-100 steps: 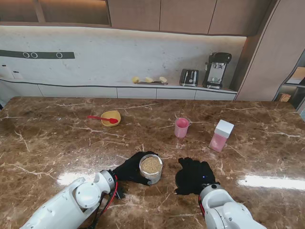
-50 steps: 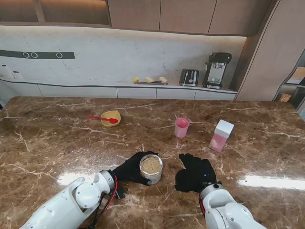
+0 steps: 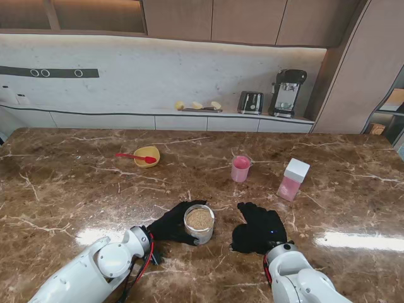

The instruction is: Measure grain into the airtight container

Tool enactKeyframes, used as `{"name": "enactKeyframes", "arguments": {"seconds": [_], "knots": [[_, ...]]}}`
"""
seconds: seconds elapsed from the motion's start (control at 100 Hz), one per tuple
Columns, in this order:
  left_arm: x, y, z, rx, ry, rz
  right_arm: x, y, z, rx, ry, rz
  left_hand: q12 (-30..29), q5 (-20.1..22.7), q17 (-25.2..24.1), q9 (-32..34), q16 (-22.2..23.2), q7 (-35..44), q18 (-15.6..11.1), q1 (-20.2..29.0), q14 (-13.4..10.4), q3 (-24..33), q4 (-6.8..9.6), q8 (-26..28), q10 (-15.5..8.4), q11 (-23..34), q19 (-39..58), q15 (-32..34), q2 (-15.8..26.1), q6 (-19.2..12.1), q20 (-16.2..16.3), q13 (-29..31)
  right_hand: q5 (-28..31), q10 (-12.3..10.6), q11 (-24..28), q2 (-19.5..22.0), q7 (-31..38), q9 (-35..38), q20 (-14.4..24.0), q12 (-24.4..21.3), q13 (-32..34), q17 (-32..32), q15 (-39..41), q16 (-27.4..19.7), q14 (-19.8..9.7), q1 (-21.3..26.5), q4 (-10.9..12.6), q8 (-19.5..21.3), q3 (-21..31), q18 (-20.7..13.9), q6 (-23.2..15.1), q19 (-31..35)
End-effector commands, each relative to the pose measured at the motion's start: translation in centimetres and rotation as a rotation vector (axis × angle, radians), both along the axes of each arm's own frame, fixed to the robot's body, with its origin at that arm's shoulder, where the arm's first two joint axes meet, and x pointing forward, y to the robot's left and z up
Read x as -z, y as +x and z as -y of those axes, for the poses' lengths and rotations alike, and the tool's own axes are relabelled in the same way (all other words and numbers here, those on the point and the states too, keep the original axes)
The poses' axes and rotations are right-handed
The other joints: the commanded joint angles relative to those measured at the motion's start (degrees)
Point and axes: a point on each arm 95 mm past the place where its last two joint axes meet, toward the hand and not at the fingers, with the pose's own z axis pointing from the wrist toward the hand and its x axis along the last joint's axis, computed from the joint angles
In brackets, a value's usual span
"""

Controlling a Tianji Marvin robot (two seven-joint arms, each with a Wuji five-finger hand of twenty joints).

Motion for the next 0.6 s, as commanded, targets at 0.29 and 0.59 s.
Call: {"name": "enactKeyframes", "arguments": {"seconds": [0.29,0.59], "knots": [[3.3,-2.3,-2.5,-0.016,0.073,-0.086,0.7,-0.3,0.1,0.014,0.027,-0.012,-1.8,-1.4,5.1,-1.8,-2.8,-1.5,13.9,-5.9,5.5,-2.2,-0.66,-2.7,-0.7,-2.2,5.3,-1.7,-1.0,0.0,4.9,-1.4,-2.5,0.5,-0.4,-0.4,-0.8,-1.2,1.2,-0.8,-1.2,-1.0,-0.4,-1.1,-0.1,-2.3,1.3,-0.8,0.5,0.5,0.8,-1.4],[1.5,-2.0,-3.3,-0.027,0.093,-0.046,0.7,-0.2,0.2,0.019,0.054,0.003,-3.0,-1.4,5.2,-1.8,-4.2,-1.5,14.2,-6.0,5.1,-2.1,-0.73,-3.5,-0.7,-2.4,4.8,-1.7,-1.4,0.1,5.4,-1.4,-2.2,0.5,-0.5,-0.2,-0.7,-0.9,1.1,-0.9,-1.2,-1.0,-0.6,-1.3,-0.1,-2.3,1.3,-0.8,0.5,0.5,0.9,-1.7]]}}
